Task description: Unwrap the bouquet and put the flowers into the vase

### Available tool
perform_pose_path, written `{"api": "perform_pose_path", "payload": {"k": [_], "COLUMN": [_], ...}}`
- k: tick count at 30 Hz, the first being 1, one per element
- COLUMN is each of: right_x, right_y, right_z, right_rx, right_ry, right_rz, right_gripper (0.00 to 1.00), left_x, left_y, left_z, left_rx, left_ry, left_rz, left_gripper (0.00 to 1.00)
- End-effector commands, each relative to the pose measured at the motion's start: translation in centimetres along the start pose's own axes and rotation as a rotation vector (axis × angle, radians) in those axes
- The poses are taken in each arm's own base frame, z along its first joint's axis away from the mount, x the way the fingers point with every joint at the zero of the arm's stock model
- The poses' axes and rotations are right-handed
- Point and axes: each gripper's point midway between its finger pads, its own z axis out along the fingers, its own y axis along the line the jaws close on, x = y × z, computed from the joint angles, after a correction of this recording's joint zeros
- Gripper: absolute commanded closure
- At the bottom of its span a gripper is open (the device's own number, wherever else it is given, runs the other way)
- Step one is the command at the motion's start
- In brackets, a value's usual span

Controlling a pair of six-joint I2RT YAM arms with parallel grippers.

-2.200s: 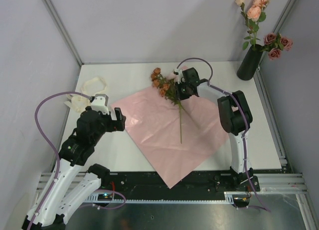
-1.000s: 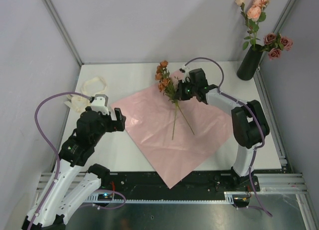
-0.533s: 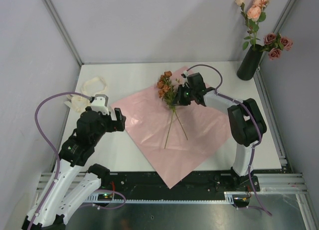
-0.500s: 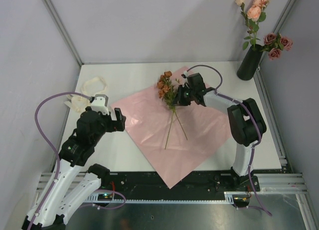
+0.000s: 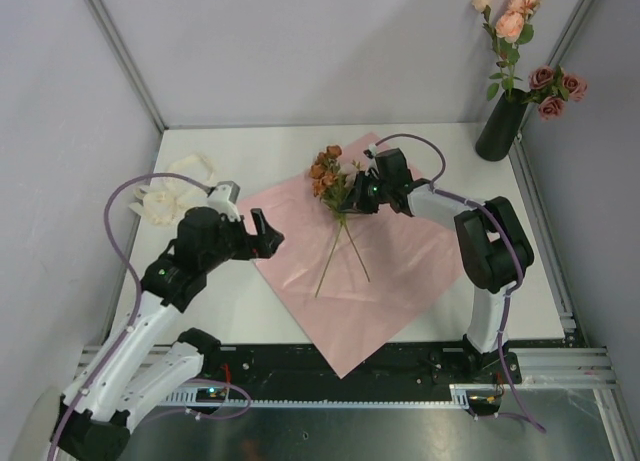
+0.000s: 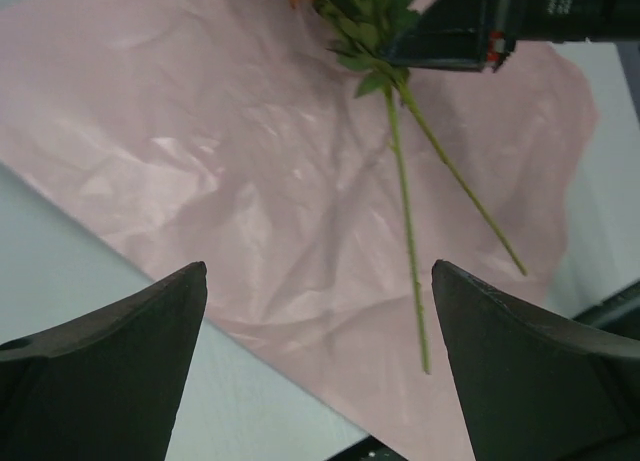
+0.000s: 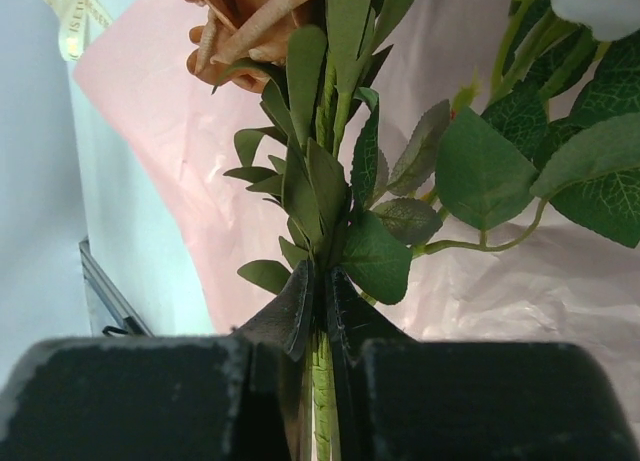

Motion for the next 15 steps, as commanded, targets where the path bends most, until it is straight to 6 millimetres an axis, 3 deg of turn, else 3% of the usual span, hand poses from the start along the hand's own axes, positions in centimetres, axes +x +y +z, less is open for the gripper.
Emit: {"api": "perform_pose_path", "payload": {"k": [1, 7, 15], "right_x": [-1.2, -1.2, -1.5], "right_y": [3.1, 3.7, 4.2], "right_z": [-0.9, -1.1, -1.7], "right_rx": [-0.123, -0.165, -0.208], "right_ry": [-0.045, -0.055, -0.065], "right_rz": [-0.004, 0.008, 0.02], "right_gripper": [1.0, 1.0, 1.0], "left_x": [0.1, 2.8, 8.2], "left_y": [-4.3, -7.3, -8.6], "left_z": [1.6, 5.1, 9.4], "left_rx": [0.181, 0.309, 0.339], "left_ry": [0.006, 0.059, 0.217], "left_rz": [-0.113, -0.18, -0.169], "left_gripper": [0.02, 0.07, 0.21]}}
